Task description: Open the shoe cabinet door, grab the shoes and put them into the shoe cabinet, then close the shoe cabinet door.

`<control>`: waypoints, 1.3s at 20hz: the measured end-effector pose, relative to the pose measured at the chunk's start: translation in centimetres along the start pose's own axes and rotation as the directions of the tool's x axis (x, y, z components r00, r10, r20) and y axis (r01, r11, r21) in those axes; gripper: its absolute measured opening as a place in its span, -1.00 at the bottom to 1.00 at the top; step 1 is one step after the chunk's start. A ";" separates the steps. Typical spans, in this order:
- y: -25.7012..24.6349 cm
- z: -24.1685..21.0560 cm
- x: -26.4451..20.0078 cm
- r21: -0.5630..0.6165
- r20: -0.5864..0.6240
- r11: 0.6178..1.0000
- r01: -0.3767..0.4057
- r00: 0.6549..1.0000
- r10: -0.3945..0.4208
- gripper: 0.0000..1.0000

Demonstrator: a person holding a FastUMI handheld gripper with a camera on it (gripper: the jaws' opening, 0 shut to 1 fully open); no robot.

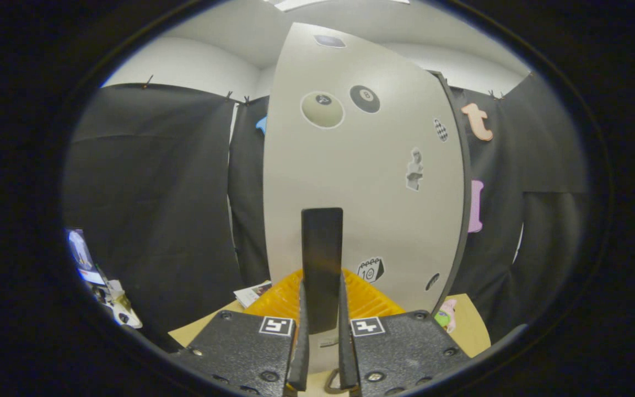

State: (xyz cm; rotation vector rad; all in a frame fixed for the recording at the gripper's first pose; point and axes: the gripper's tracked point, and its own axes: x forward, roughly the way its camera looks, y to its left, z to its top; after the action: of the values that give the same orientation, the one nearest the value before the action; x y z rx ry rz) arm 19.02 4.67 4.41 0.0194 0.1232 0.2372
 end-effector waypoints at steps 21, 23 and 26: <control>-7.5 0.0 -5.5 0.059 0.067 0.968 0.245 0.966 -0.248 -0.85; -8.3 0.0 -5.8 0.105 0.068 0.958 0.265 0.960 -0.273 -0.89; -10.1 0.0 -6.7 0.179 0.073 0.931 0.318 0.940 -0.335 -0.92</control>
State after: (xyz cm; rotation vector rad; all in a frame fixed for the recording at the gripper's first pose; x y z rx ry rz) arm 14.89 -6.72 4.90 0.1742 0.0422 -0.1088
